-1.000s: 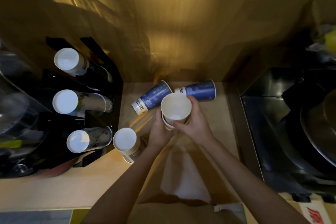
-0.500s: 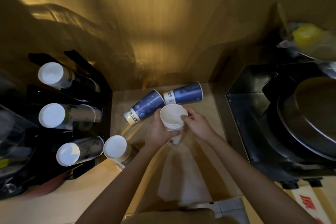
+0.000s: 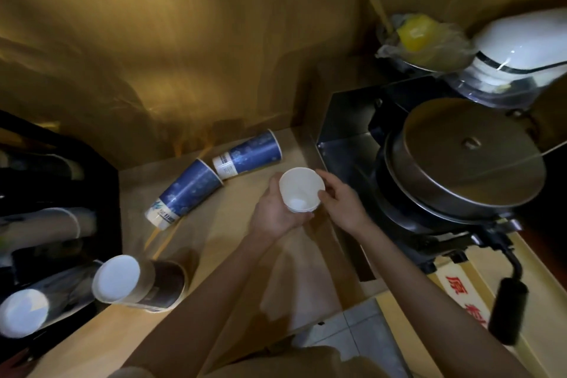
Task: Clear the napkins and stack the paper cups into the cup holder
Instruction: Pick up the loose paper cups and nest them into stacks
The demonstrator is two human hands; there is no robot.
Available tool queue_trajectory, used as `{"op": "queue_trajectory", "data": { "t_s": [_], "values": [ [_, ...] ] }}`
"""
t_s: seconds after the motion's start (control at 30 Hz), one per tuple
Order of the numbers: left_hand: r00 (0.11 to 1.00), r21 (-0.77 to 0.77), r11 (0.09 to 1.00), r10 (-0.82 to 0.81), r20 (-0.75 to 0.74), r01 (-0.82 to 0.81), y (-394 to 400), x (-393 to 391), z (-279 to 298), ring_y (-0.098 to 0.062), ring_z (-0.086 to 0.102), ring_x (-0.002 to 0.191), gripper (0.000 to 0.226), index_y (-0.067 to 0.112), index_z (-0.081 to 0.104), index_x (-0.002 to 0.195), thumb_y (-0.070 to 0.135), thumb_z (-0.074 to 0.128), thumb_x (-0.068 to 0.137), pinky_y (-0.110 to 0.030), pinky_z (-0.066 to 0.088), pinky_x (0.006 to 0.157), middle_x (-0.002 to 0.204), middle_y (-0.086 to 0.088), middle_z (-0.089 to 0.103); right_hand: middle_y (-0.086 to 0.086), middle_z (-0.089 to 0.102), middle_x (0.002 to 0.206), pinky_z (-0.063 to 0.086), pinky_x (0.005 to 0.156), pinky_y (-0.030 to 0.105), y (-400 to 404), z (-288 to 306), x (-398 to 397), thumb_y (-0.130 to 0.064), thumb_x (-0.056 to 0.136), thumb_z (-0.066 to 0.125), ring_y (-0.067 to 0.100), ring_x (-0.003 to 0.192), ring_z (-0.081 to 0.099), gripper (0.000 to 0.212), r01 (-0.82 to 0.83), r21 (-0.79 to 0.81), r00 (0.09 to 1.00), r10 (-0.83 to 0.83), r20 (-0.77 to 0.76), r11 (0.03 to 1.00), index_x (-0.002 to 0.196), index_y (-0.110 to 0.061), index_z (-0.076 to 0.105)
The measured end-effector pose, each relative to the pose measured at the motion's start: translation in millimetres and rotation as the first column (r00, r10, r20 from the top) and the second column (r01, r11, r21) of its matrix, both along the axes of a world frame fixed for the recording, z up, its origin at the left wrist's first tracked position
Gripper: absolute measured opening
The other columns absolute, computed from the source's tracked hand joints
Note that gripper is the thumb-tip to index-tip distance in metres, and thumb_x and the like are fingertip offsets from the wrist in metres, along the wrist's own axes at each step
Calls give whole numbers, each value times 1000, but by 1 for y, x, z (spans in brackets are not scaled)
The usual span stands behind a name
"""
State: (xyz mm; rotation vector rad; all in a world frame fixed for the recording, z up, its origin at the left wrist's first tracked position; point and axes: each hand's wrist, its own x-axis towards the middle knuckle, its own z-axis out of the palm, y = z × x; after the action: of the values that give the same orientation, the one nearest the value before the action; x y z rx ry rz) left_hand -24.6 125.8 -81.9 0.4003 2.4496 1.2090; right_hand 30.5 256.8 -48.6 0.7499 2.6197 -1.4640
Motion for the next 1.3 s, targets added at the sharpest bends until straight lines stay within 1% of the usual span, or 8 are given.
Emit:
{"op": "queue_trajectory", "data": {
  "t_s": [0.37,0.57,0.67,0.77,0.9,1.07,1.2,1.3],
  "values": [
    [995,-105,990,-85,48,90,2,0,8,-24,38,132,116,19,12,144,38,84,56,-39,41,105,148,-6,35,10,57,121,51,91,41,8,0,-16,-28,91,50,24,108,55,32,-2,206,998,-12,66,978,120,-15,50],
    [992,-249,960,-123,38,128,-29,-22,30,-23,54,113,62,13,45,129,27,72,75,-31,44,91,127,-10,56,8,54,122,44,93,40,-7,21,-51,-26,91,48,24,114,49,28,-148,388,988,150,26,910,116,-15,54],
    [1000,-254,967,1,11,2,-50,-42,39,-22,61,99,40,11,55,116,23,67,79,-33,48,86,111,-10,64,9,62,110,47,91,38,-23,23,-76,-19,91,50,23,103,57,21,-139,237,985,159,-67,961,106,-10,62],
    [992,-278,953,110,-58,-122,-69,-69,39,-24,63,97,35,10,60,112,19,64,78,-34,50,86,107,-10,68,7,66,88,49,82,34,-42,20,-102,-13,89,54,22,88,62,17,-2,-141,994,-14,-112,990,97,-4,65],
    [963,-326,910,214,-165,-258,-83,-102,28,-34,57,105,34,4,58,112,14,60,79,-39,46,87,115,-20,59,7,62,81,50,69,27,-72,6,-130,-12,89,56,16,77,61,11,254,-720,963,-236,129,646,98,-6,58],
    [952,-464,831,267,-152,-307,-92,-130,-1,-35,38,123,73,5,31,135,21,70,74,-42,35,102,133,-20,40,18,57,121,45,93,35,-85,-24,-161,-18,88,59,31,119,54,47,548,-804,822,-325,467,232,129,-5,42],
    [947,-587,751,306,-97,-302,-98,-148,-27,-35,32,130,84,7,26,137,30,73,71,-47,28,108,139,-19,35,17,56,131,48,89,42,-82,-44,-183,-18,83,64,33,117,56,54,602,-791,747,-430,508,111,130,-7,41],
    [934,-606,734,353,-44,-306,-100,-152,-44,-36,36,128,79,7,27,134,27,72,73,-48,27,109,135,-20,40,14,58,126,51,86,47,-80,-54,-197,-24,72,76,33,108,60,68,626,-767,722,-478,500,144,129,-10,41]
  ]
}}
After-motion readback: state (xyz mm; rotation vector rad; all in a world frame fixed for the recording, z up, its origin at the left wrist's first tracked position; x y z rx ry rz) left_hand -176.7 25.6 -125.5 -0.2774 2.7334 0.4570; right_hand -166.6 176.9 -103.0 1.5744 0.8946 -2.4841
